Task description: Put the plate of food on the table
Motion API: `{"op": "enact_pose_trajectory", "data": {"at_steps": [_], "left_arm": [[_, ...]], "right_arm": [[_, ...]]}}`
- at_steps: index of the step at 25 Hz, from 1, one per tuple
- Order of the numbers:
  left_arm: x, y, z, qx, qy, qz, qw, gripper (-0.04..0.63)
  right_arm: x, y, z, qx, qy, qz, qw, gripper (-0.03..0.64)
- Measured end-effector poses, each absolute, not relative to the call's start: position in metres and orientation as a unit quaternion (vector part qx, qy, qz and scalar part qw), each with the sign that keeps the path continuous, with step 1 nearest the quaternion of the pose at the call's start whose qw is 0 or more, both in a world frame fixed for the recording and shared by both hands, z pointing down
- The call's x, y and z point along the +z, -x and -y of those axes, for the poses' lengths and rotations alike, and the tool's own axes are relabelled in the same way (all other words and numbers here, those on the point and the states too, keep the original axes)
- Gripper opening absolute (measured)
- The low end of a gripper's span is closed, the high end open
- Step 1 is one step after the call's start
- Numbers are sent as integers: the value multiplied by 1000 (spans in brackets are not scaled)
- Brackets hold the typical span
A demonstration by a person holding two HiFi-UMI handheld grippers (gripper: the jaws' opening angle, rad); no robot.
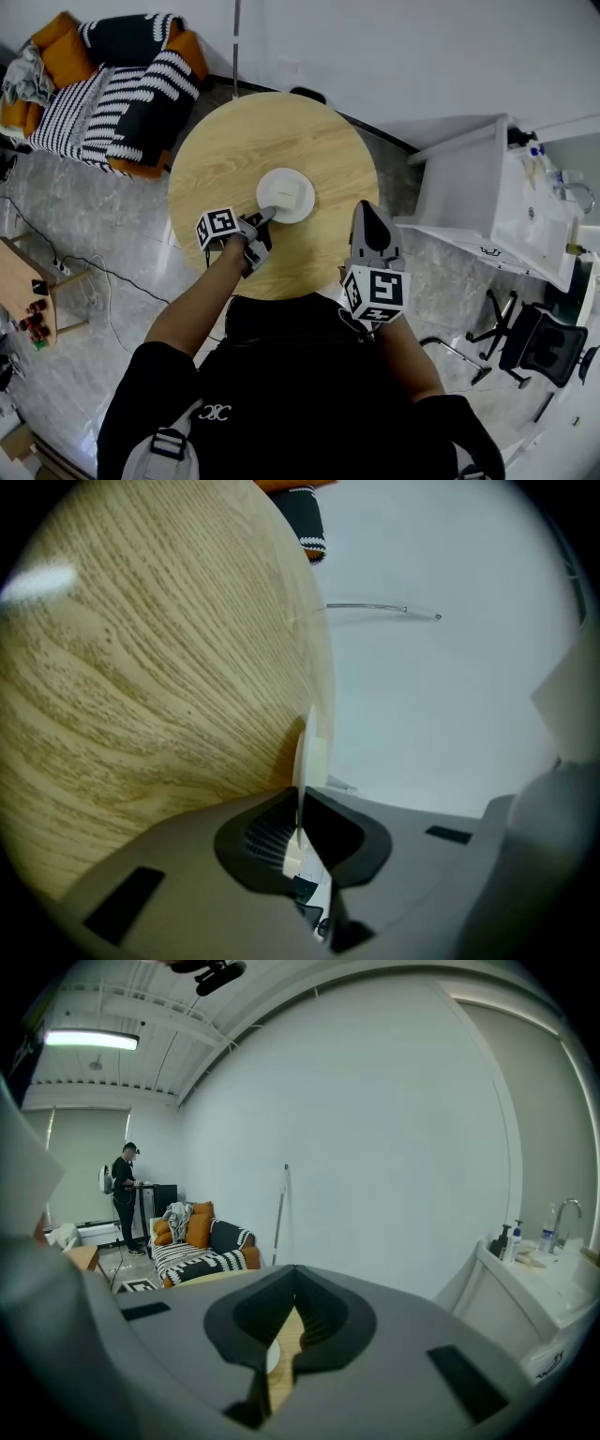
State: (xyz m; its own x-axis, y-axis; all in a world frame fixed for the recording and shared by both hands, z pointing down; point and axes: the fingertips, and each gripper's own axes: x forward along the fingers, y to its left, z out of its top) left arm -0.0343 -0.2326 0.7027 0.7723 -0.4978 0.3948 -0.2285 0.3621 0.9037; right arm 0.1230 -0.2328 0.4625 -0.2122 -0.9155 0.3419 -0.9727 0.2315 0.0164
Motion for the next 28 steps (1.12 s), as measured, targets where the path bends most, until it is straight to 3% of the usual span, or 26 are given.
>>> {"op": "enact_pose_trajectory", "data": {"at_steps": [16, 28], "left_arm": [[721, 41, 226, -30, -518, 392, 760, 26], [719, 49, 229, 86, -527, 468, 704, 58]], "right_arm": [[465, -125, 230, 101, -610, 772, 146, 8], [466, -129, 232, 105, -609, 773, 144, 8]]}}
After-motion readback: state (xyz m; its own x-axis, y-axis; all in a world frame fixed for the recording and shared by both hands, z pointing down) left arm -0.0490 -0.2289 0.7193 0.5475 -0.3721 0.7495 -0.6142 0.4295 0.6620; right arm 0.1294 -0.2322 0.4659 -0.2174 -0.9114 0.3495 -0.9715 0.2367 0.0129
